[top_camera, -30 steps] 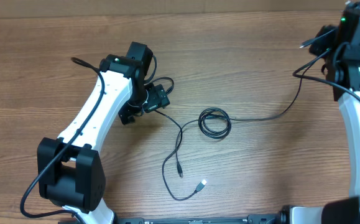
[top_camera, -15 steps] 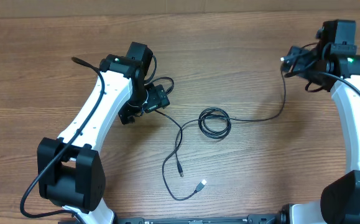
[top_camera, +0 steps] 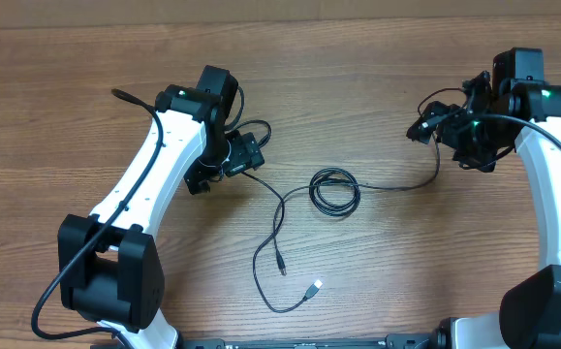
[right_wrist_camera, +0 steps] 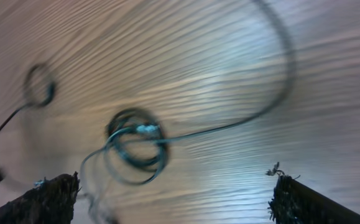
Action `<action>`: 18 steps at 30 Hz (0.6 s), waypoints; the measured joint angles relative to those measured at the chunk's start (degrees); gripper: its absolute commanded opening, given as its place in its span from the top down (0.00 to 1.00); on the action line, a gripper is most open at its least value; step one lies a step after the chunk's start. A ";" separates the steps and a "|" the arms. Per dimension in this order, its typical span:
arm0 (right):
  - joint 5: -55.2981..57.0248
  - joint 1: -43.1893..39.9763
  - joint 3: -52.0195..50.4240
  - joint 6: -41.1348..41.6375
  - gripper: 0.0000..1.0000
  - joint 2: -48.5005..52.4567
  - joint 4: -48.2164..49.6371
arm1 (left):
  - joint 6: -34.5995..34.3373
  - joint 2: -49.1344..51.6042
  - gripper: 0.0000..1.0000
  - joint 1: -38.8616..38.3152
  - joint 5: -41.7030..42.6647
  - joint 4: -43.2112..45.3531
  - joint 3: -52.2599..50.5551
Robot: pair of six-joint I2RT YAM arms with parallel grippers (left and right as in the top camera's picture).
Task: Untangle cables
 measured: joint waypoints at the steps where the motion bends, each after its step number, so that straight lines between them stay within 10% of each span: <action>1: -2.84 0.00 0.00 -1.57 0.00 0.00 0.02 | 0.00 0.00 0.00 0.00 0.00 0.00 0.00; 8: -21.03 0.09 0.00 -2.91 0.00 0.00 8.87 | 0.00 0.00 0.00 0.00 0.00 0.00 0.00; 18: 32.54 0.46 0.04 18.62 0.00 0.42 0.50 | 0.00 0.00 0.00 0.00 1.11 0.22 0.00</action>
